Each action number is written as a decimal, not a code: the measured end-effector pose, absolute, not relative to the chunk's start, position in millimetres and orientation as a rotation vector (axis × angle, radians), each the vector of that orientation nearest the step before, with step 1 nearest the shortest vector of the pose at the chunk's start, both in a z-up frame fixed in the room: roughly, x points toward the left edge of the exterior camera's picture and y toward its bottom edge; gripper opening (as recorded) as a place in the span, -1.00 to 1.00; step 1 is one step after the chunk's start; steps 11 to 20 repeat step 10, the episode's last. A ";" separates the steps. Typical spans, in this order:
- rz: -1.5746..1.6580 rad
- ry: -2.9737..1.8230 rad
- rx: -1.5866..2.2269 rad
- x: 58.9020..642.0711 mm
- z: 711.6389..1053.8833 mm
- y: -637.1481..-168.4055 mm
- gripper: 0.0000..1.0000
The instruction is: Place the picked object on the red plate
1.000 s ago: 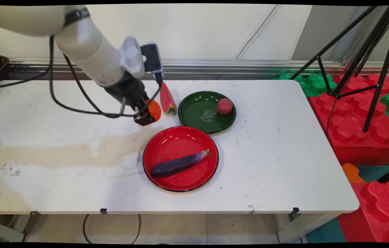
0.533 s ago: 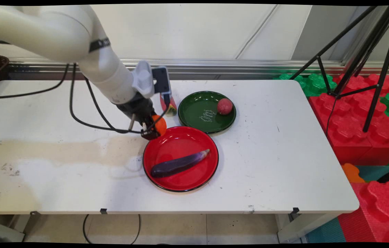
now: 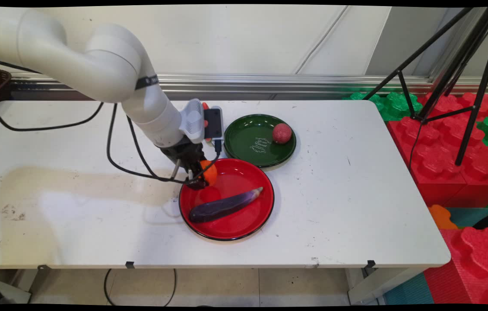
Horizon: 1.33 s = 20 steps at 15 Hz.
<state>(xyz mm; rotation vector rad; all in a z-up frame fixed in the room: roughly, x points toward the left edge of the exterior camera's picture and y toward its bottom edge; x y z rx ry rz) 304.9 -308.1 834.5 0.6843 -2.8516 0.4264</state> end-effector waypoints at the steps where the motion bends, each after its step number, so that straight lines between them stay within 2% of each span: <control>1: 0.421 -2.850 0.675 303.5 829.8 -309.7 -1.00; 7: 0.403 -2.835 0.630 299.5 812.9 -313.7 -1.00; 8: 0.403 -2.831 0.627 299.5 811.8 -313.9 1.00; 20: 0.402 -2.820 0.615 299.8 809.6 -314.5 1.00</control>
